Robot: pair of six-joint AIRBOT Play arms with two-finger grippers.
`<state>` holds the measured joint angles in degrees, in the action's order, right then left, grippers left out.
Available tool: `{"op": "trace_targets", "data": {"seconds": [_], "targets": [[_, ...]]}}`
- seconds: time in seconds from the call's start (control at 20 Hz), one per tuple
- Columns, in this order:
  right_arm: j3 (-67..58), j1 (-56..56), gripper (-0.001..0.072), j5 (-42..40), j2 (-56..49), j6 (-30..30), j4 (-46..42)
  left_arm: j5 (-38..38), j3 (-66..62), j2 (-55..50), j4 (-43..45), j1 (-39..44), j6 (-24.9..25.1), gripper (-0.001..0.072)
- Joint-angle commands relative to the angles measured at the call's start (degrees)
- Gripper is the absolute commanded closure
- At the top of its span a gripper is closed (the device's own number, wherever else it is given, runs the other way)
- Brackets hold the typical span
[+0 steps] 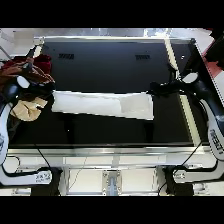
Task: Fold the shirts.
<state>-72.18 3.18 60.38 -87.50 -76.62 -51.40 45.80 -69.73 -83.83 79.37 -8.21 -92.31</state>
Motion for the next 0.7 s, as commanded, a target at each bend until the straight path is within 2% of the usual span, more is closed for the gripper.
{"op": "trace_targets", "data": {"seconds": [0.0,0.2,0.5,0.55,0.65], "targets": [[-1.7,-1.7,0.0702,-1.5,-6.7,0.2,-1.4,-2.1,-3.6,-6.5,3.0,1.5,-1.6,0.0697],[-1.7,-4.9,0.0702,-4.6,-11.4,0.2,-2.6,0.3,-3.6,-8.0,6.3,1.8,-1.6,0.0696],[-2.3,-6.0,0.0700,-6.8,-11.6,-0.4,-2.8,6.1,-3.6,-8.0,7.6,1.8,-1.3,0.0688],[-2.3,-6.0,0.0699,-6.3,-11.2,-0.4,-3.0,7.3,-3.6,-8.0,7.6,1.8,-1.3,0.0614],[-2.6,-6.0,0.0698,-5.0,-9.6,-0.4,-3.2,10.3,-3.6,-7.9,7.6,1.8,-1.3,0.0313]]}}
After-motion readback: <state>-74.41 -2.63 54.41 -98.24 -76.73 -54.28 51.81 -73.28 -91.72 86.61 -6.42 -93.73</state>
